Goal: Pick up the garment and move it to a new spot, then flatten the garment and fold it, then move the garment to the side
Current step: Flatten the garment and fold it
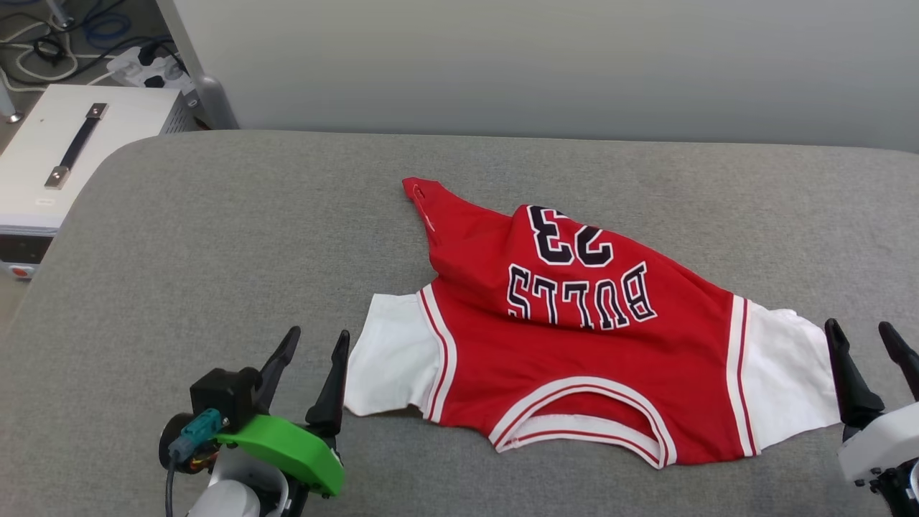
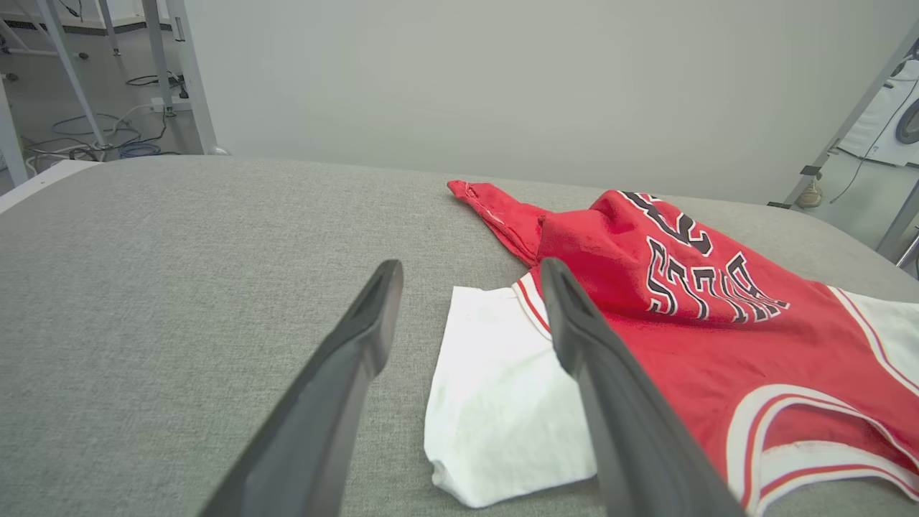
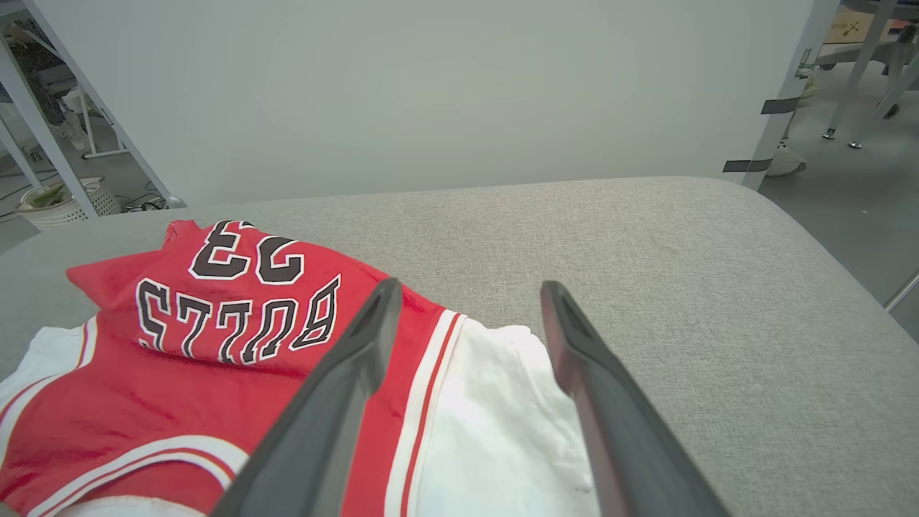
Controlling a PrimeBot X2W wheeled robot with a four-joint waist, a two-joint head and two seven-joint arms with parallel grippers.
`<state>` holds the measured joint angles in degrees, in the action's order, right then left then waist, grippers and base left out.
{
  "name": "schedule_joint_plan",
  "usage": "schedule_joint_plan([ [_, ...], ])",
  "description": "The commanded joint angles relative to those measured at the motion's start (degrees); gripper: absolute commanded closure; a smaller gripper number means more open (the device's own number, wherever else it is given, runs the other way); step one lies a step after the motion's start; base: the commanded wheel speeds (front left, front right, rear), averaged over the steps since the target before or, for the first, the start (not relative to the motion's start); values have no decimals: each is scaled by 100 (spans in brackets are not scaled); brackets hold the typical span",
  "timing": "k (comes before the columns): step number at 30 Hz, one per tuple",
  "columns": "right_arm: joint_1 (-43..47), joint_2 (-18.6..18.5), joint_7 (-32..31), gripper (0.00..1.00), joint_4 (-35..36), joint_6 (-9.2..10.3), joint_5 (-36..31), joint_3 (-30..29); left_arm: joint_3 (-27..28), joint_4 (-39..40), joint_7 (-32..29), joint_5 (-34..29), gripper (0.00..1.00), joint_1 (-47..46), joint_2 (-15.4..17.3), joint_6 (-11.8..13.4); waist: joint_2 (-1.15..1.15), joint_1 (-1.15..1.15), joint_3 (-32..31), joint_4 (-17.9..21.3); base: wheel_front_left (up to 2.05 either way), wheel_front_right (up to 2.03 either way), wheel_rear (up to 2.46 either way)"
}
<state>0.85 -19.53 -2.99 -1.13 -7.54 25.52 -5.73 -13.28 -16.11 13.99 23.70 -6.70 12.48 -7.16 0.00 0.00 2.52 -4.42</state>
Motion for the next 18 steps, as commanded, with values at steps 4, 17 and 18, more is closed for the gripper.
schedule_joint_plan([
  [4,221,366,16,0,425,5,-198,-105,-47,206,-409,31,0,63,95,75,0,0,96,188,0,0,0],
  [17,281,713,-335,0,855,5,-438,-259,-307,796,-4252,115,0,-235,746,823,0,0,708,555,0,0,0],
  [18,272,725,-329,0,845,5,-436,-253,-304,821,-4373,116,0,-230,754,885,0,0,744,576,0,0,0],
])
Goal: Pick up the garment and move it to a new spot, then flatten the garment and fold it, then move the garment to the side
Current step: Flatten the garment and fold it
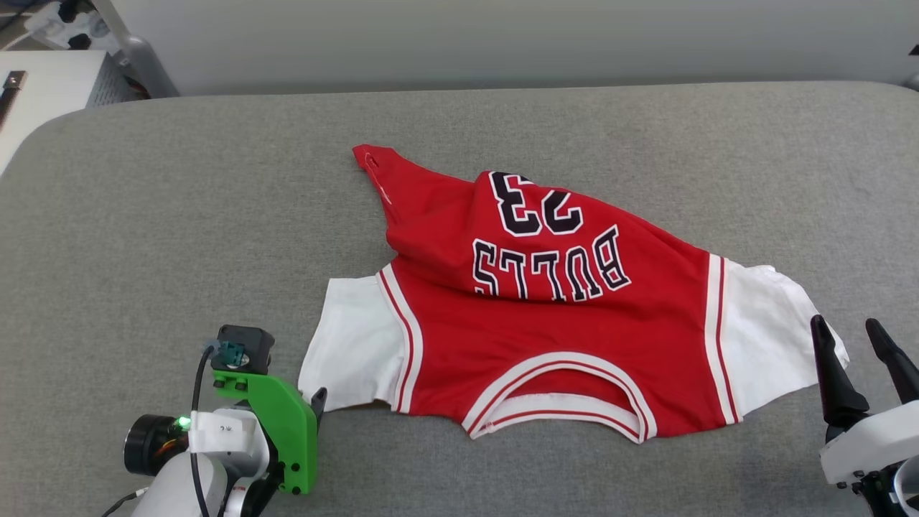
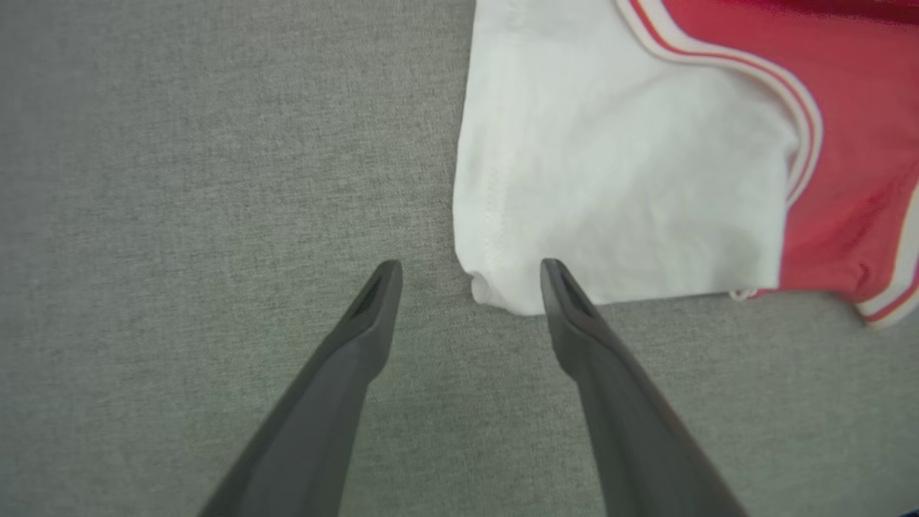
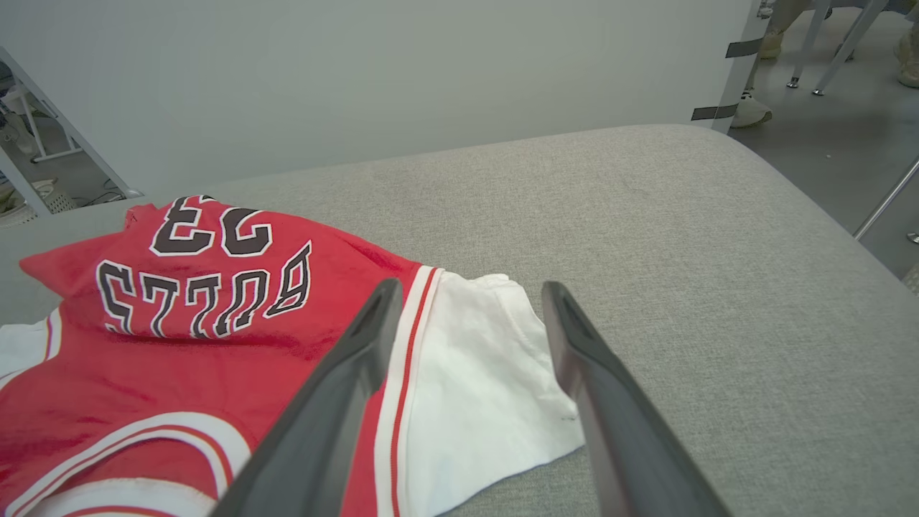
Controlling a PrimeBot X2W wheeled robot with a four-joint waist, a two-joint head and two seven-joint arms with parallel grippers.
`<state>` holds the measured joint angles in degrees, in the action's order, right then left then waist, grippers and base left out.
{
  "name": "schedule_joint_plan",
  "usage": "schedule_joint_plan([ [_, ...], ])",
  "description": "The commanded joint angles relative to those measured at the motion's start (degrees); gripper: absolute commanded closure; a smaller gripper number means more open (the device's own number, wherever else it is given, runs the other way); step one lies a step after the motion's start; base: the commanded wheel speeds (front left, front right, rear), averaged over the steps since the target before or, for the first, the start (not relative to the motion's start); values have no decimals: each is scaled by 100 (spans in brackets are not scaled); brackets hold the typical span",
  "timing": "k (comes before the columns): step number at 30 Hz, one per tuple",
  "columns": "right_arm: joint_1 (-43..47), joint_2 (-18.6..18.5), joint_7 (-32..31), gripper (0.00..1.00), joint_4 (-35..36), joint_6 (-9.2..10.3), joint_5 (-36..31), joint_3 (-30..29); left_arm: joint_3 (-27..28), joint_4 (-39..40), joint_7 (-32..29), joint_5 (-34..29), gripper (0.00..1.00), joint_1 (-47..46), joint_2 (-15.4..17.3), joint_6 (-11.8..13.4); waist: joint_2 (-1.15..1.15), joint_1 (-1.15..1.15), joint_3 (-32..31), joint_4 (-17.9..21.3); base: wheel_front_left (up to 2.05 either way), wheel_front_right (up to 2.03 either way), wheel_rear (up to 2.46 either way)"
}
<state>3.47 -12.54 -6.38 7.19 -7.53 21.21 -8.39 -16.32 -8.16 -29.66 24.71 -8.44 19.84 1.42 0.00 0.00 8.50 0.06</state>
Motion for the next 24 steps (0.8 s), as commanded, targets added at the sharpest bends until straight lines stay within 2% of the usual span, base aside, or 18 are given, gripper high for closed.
schedule_joint_plan([
  [1,0,37,11,0,5,4,-5,32,0,59,-117,4,0,-50,25,99,0,0,193,156,0,0,0],
  [4,-34,13,10,0,-27,4,-17,115,25,47,-252,-124,0,-50,56,352,0,0,319,219,0,0,0],
  [7,-100,1,37,0,-56,4,14,156,34,-24,-302,-158,0,-83,41,471,0,0,428,272,0,0,0],
  [13,-192,-36,85,0,-115,4,43,179,-123,-212,-656,-82,0,-41,30,414,0,0,531,322,0,0,0],
  [14,-205,-38,95,0,-129,4,44,180,-156,-246,-748,-40,66,-19,14,393,0,0,539,322,0,0,0],
  [15,-214,-39,101,0,-144,4,41,179,-181,-260,-807,-10,100,0,-2,379,0,0,539,321,0,0,0],
  [18,-223,-52,103,0,-224,4,6,172,-174,-274,-821,75,100,44,-43,380,0,0,488,291,0,0,0],
  [24,-142,-228,-93,0,-381,4,-97,157,113,-2,-414,255,100,126,-124,518,0,0,231,155,0,0,0],
])
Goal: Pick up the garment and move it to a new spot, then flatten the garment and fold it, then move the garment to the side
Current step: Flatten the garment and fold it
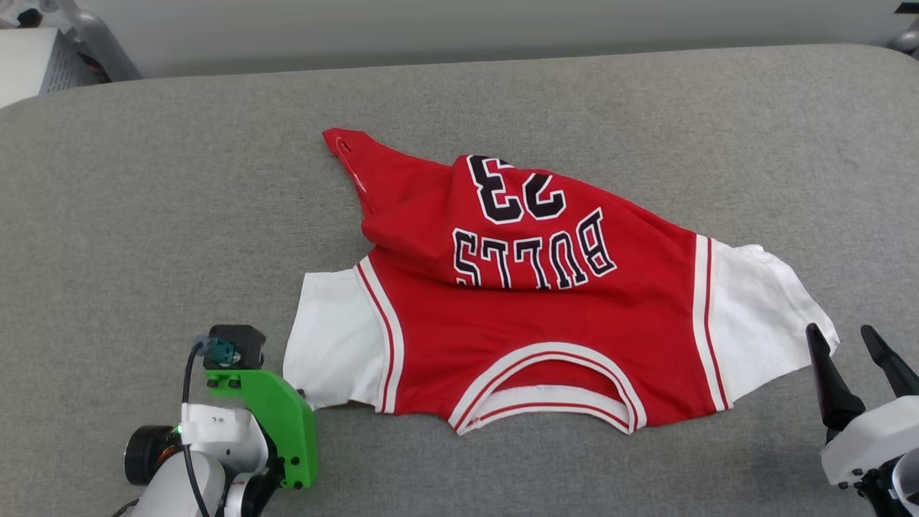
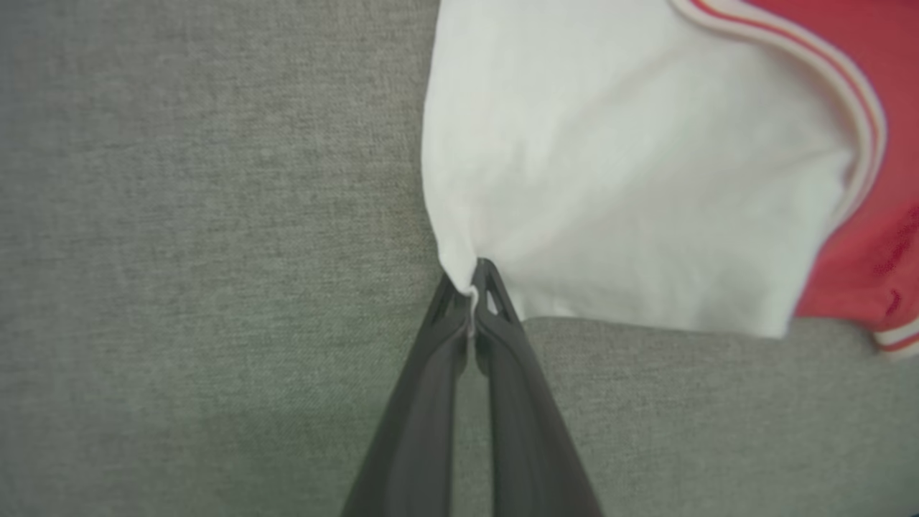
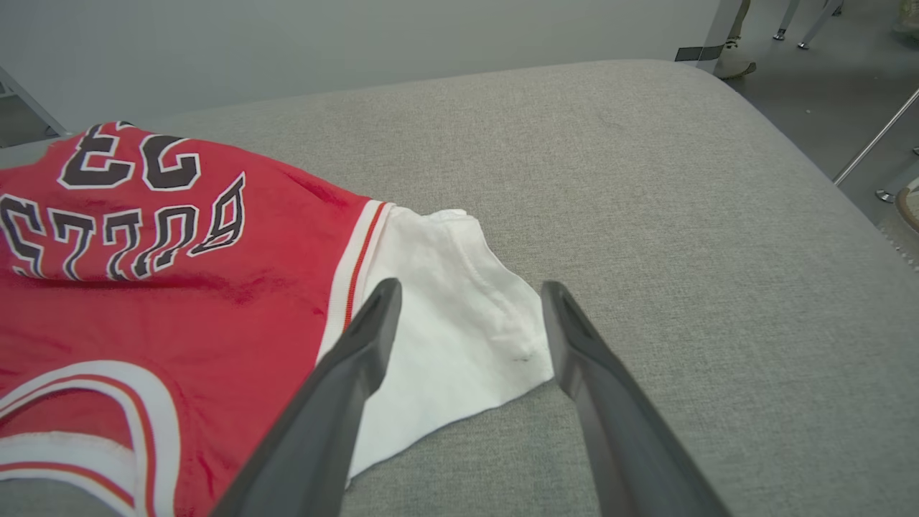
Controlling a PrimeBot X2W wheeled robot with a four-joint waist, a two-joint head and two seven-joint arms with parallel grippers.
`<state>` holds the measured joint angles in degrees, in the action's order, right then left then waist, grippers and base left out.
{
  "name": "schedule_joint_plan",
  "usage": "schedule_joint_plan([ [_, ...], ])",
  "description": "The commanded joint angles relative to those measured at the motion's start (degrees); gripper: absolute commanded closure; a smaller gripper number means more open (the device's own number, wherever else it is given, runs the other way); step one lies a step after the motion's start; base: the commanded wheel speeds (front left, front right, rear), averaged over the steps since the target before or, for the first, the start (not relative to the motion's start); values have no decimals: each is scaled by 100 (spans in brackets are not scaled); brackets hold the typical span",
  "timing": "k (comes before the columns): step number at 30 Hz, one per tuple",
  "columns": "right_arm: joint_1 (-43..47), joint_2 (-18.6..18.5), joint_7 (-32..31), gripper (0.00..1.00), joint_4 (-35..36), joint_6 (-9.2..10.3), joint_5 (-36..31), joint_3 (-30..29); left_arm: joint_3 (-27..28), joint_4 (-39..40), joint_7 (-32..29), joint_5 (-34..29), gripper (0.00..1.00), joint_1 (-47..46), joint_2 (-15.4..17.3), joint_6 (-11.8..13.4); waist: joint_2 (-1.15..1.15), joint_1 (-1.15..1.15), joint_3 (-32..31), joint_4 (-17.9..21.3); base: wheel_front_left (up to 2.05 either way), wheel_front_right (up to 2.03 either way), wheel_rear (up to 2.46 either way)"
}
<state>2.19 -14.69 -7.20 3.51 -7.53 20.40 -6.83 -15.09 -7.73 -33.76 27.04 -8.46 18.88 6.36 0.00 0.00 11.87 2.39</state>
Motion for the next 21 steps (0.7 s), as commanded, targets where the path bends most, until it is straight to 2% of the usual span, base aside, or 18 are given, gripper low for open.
schedule_joint_plan([
  [1,9,-64,-114,0,-41,4,-29,-21,75,74,102,68,100,140,-37,52,0,0,-174,-119,0,0,0],
  [8,88,-396,-962,0,-103,4,-62,-70,526,802,417,407,100,249,-93,188,0,0,-420,-295,0,0,0],
  [14,-1,-742,-2033,0,-150,4,2,-64,649,1569,-5,497,100,516,122,356,0,0,-444,-393,0,0,0],
  [21,-442,-993,-3132,0,-490,4,182,50,621,2349,-377,609,100,857,188,492,0,0,-275,-491,0,0,0],
])
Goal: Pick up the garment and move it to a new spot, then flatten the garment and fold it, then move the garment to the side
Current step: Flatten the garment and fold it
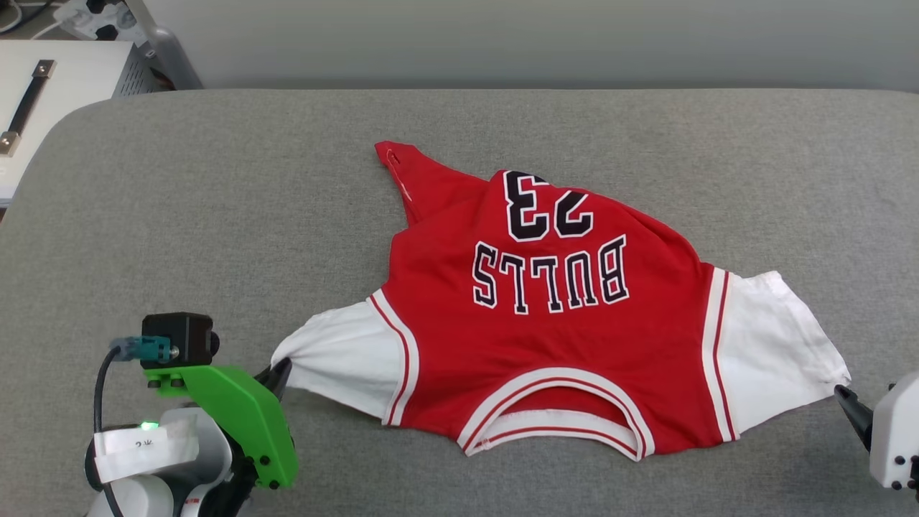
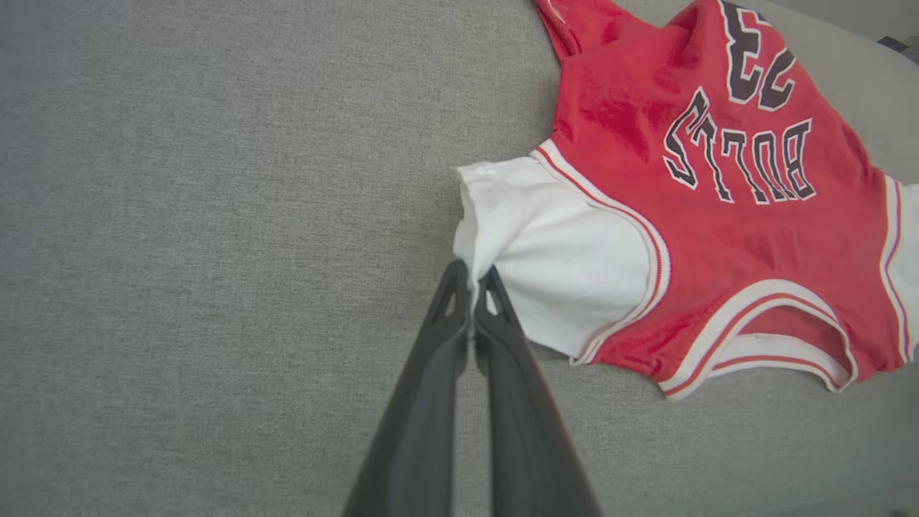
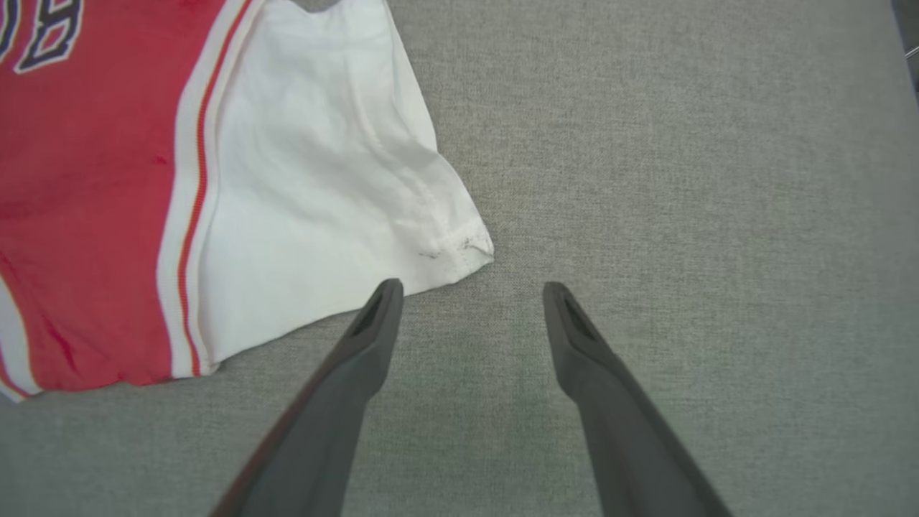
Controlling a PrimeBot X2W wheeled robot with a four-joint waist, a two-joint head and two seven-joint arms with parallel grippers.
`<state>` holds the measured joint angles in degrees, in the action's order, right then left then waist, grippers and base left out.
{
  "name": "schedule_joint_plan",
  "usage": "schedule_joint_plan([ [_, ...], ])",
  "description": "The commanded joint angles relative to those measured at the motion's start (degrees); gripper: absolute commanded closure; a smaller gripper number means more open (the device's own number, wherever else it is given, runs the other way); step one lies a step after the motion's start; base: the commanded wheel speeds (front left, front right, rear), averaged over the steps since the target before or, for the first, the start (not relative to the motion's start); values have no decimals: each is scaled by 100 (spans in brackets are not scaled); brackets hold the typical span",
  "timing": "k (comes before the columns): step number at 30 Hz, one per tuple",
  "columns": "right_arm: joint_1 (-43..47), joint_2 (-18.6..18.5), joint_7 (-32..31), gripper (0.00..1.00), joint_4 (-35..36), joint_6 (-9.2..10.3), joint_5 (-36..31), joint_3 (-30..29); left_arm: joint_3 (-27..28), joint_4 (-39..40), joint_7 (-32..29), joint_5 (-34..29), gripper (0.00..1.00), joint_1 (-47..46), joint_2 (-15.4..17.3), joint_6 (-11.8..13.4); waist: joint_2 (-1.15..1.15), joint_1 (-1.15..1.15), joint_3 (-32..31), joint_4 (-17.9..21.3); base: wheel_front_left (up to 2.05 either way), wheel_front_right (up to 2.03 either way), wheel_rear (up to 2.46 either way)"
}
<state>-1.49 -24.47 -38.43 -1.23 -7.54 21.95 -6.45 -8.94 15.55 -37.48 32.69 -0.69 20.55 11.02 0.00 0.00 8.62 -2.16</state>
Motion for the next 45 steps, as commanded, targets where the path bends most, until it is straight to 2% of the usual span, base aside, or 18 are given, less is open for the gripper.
schedule_joint_plan([
  [1,-135,-43,-87,0,-70,5,50,46,-5,93,-32,53,100,101,15,39,0,0,81,-55,0,0,0],
  [10,-725,-267,-229,0,-802,5,50,448,-101,411,-140,-7,100,65,14,125,0,0,412,-247,0,0,0],
  [18,-911,-316,-324,0,-1471,5,182,737,-178,450,-168,-48,100,-89,4,132,0,0,613,-397,0,0,0],
  [19,-894,-307,-389,43,-1537,5,231,765,-186,441,-171,-55,100,-102,6,133,0,0,617,-409,0,0,0],
  [21,-870,-304,-458,100,-1627,5,292,782,-198,423,-175,-58,100,-124,4,135,0,0,617,-428,0,0,0],
  [33,-786,-502,-259,100,-1501,5,507,556,-87,262,-39,18,100,-68,56,101,0,0,2,-313,0,0,0],
  [45,-982,-918,-335,100,-190,5,1276,82,393,465,197,147,100,-246,377,-43,0,0,-748,-29,0,0,0],
])
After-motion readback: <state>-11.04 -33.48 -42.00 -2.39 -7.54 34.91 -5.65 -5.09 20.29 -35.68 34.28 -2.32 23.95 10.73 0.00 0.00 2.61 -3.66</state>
